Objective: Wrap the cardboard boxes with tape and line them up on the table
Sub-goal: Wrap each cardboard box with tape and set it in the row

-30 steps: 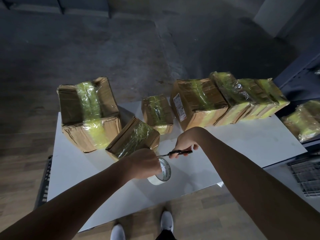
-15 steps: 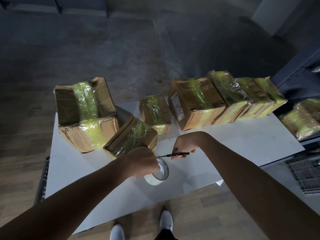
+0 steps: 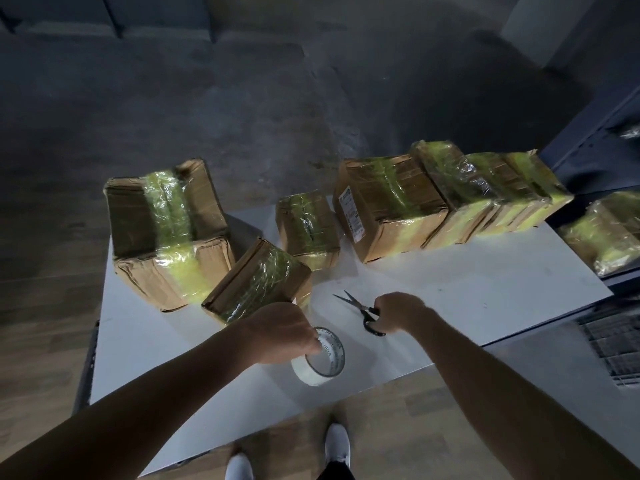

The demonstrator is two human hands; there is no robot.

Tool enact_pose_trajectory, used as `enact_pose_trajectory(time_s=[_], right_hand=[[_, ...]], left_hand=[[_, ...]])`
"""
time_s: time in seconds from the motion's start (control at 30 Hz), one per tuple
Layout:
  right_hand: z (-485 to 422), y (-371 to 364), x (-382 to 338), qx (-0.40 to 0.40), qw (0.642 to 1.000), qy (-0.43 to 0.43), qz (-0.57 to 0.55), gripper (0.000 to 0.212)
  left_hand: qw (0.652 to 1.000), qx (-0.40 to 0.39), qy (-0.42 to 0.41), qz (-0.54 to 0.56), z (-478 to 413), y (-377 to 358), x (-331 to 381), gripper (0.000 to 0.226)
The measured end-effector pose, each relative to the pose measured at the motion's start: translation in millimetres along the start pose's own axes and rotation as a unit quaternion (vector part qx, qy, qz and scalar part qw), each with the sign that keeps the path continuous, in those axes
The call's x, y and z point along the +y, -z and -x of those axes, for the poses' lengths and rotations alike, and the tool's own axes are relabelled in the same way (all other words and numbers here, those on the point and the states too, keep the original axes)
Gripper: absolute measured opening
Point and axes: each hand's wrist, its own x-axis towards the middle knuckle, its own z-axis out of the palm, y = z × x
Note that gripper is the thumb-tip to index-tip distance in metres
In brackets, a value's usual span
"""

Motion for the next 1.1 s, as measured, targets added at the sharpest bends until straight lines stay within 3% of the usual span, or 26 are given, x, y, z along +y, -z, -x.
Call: enact_pose_trajectory(time_s=[0.17, 0.33, 0.53, 0.67, 0.73, 0.83, 0.87, 0.97, 1.1], right_hand=[[-2.0, -31.8, -25.0, 0.118, 0.993, 0.009, 0.025, 0.043], [-11.2, -40.8, -35.5, 0.129, 0.991, -0.021, -0.04, 0.043], [-13.2, -40.9, -39.4, 0.105, 0.989, 0.017, -0.101, 0.045], [-5.9, -35.9, -38.8, 0.156, 0.981, 0.051, -0.1, 0.029], [-1.4, -29.7, -41.6, 0.187, 0.965, 0.054, -0.173, 0.023], [8.2, -17.7, -45.7, 0.106, 0.924, 0.075, -0.36, 0.037], [13.4, -15.8, -46.9, 0.083, 0.918, 0.097, -0.376, 0.037], [19.9, -16.1, -45.6, 0.075, 0.932, 0.135, -0.328, 0.017], [16.0, -12.2, -40.9, 0.094, 0.934, 0.083, -0.335, 0.009]], left_hand=[[1.0, 0.003, -0.001, -0.005, 0.9, -5.0, -1.9, 0.029], [1.0, -0.011, 0.016, -0.02, -0.1, -6.8, -5.3, 0.019], [0.999, -0.03, 0.025, -0.014, -0.7, -6.7, -6.4, 0.017], [0.999, -0.03, 0.036, -0.015, -4.6, -7.4, -6.8, 0.024], [0.998, -0.036, 0.046, -0.014, -6.5, -8.7, -5.8, 0.02], [0.997, -0.039, 0.063, -0.009, -5.9, -6.4, -6.1, 0.014], [0.997, -0.037, 0.066, -0.004, -5.5, -5.6, -6.1, 0.013], [0.997, -0.039, 0.069, 0.003, -6.5, -6.5, -3.6, 0.011], [0.994, -0.01, 0.099, 0.042, -9.1, -6.7, 1.7, 0.024]])
